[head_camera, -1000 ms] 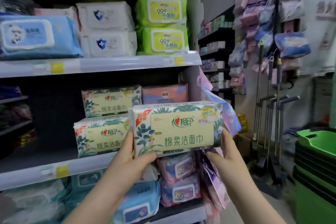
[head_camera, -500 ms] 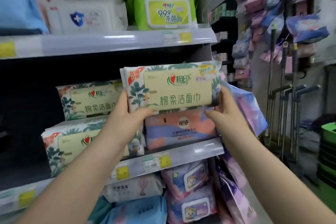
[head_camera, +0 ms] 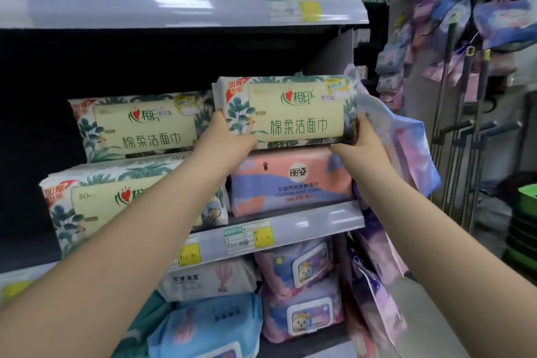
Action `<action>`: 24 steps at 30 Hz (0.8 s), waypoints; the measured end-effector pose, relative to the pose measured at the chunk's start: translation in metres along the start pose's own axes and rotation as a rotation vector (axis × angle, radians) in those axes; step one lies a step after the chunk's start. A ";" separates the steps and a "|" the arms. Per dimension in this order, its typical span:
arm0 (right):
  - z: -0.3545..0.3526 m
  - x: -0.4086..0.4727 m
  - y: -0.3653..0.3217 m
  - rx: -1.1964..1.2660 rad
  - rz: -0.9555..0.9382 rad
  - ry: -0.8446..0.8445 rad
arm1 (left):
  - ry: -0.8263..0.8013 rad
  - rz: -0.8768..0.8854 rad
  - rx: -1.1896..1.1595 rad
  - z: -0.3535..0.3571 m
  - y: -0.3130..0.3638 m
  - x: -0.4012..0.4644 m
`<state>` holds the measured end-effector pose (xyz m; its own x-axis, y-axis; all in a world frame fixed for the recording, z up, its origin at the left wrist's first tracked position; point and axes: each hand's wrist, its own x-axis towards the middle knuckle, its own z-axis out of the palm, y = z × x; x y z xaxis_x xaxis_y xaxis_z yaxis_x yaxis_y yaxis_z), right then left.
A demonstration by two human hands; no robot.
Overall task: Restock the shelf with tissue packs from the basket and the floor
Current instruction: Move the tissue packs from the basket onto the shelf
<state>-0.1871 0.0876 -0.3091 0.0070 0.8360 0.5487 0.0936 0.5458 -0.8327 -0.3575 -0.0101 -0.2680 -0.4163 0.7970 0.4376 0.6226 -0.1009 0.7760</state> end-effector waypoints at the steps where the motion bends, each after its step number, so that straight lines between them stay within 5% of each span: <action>1: 0.001 -0.001 0.003 -0.002 -0.012 -0.004 | 0.016 -0.016 0.087 0.002 0.000 0.000; 5: 0.004 -0.002 0.007 -0.015 -0.043 0.009 | 0.058 -0.047 0.445 0.007 0.001 0.001; 11: 0.008 0.005 0.014 -0.034 -0.005 0.043 | 0.102 -0.030 0.646 0.007 -0.012 0.008; 20: 0.008 0.006 0.017 -0.066 0.032 0.054 | 0.084 0.025 0.800 0.004 -0.017 0.007; 24: 0.006 0.003 0.020 -0.059 0.064 0.046 | 0.244 0.265 0.678 0.011 -0.014 -0.035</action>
<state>-0.1910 0.1013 -0.3242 0.0600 0.8647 0.4987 0.1501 0.4861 -0.8609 -0.3443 -0.0301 -0.2988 -0.2816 0.6355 0.7189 0.9595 0.1798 0.2169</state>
